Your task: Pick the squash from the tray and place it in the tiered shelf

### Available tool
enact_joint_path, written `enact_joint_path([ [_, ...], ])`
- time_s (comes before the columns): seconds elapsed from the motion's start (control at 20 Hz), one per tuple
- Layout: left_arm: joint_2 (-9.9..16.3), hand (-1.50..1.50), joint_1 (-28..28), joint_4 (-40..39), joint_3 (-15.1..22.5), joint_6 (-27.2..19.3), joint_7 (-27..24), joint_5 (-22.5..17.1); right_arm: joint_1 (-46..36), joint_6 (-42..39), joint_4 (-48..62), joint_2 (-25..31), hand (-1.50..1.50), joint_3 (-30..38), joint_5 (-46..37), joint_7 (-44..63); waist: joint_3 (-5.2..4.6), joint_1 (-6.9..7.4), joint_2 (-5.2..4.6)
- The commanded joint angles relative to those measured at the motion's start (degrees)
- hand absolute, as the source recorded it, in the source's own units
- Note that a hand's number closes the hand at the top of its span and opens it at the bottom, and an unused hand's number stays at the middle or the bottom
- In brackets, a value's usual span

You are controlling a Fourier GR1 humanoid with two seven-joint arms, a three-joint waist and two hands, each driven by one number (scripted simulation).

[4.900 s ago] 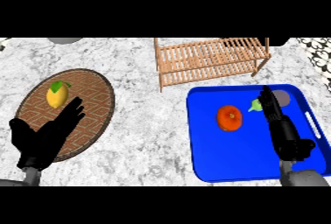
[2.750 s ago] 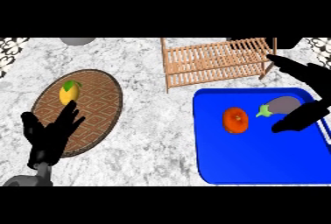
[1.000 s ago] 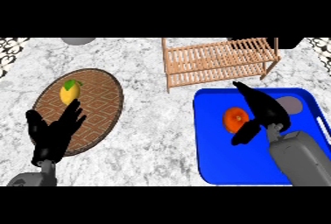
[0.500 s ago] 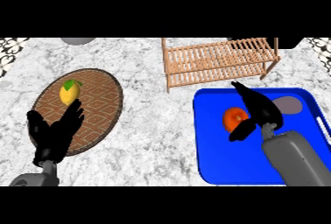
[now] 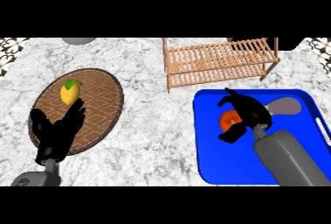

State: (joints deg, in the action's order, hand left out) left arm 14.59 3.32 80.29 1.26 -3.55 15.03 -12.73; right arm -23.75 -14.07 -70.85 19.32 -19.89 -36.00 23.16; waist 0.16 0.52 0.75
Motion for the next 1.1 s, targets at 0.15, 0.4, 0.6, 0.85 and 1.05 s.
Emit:
enact_joint_path([
  [0.15,0.36,0.00,-1.01,-5.36,-2.11,2.36,-0.89,-0.58,-0.39,-1.09,4.52,-2.57,1.50,0.73,0.71,-8.08,-0.16,-0.20,-0.89],
  [0.4,0.14,0.00,-0.49,-7.53,-2.61,3.02,-2.87,0.60,3.88,-1.47,-5.15,-4.36,1.50,-1.10,-0.23,-6.60,-0.20,-0.78,-0.74],
  [0.6,0.42,0.00,-3.56,0.57,-1.15,1.44,1.99,1.06,2.14,-2.95,-6.71,-12.75,1.50,-6.03,-1.40,-0.04,-0.16,-0.09,-0.60],
  [0.85,-1.29,0.00,-1.02,-1.13,-1.47,-0.45,3.07,1.42,3.27,-3.58,-21.26,-16.38,1.50,-7.63,-1.46,6.07,-0.17,-1.06,-0.46],
  [1.05,-1.35,0.00,-0.49,-3.08,-2.03,0.41,1.49,1.30,3.72,-0.79,-32.52,-17.44,1.50,-8.35,-4.23,9.37,-0.20,-1.43,-0.46],
])
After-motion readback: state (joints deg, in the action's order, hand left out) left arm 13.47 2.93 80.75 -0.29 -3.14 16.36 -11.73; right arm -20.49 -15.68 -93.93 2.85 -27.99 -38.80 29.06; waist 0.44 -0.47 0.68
